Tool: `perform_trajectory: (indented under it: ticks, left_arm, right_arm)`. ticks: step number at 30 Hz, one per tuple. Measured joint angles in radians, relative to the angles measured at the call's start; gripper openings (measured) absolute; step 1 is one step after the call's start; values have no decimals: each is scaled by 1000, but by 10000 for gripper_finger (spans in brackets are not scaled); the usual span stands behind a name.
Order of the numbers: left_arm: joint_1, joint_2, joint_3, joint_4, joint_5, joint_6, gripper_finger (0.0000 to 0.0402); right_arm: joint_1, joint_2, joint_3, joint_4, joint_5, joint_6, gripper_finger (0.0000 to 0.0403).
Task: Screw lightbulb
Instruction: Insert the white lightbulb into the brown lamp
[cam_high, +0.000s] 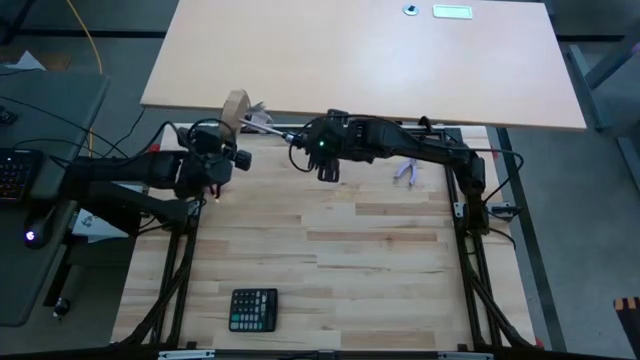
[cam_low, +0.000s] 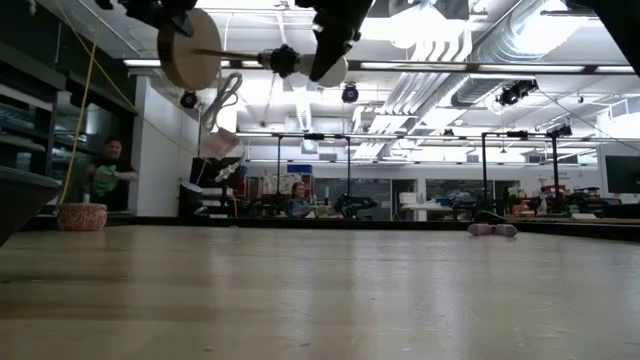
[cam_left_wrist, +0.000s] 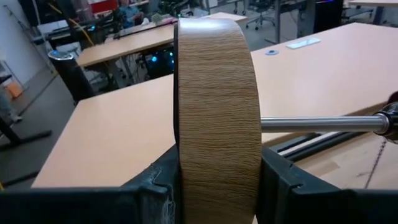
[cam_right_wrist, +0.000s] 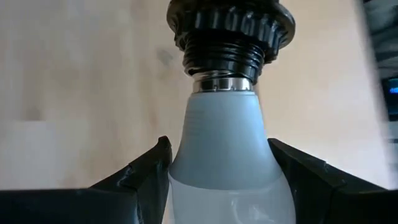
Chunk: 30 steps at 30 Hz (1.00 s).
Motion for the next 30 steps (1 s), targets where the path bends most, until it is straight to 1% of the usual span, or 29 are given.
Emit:
perform_trajectory:
  ticks: [5,9,14,18,21,23,26,30]
  left_arm:
    - [-31,-25,-8,-4,-4,23,120]
    - [-40,-39,-8,2,-13,105,120]
    - [-40,-47,-8,11,5,169,120]
    - [-50,-49,-9,69,30,261,120]
    - [-62,-49,-9,143,24,349,120]
    - [-64,-49,-11,182,14,368,120]
    - [-64,-48,-12,211,14,372,120]
    - [-63,-47,-14,199,11,299,120]
  right_arm:
    - [-37,0,47,-49,-197,73,231]
    - [-63,1,56,-64,-356,112,231]
    - [-89,2,56,-73,-535,163,231]
    - [-108,2,56,-97,-656,193,231]
    - [-127,2,56,-101,-742,250,231]
    - [-137,1,56,-101,-785,292,231]
    - [-145,-2,56,-104,-802,329,231]
    - [-147,-2,56,-102,-817,365,231]
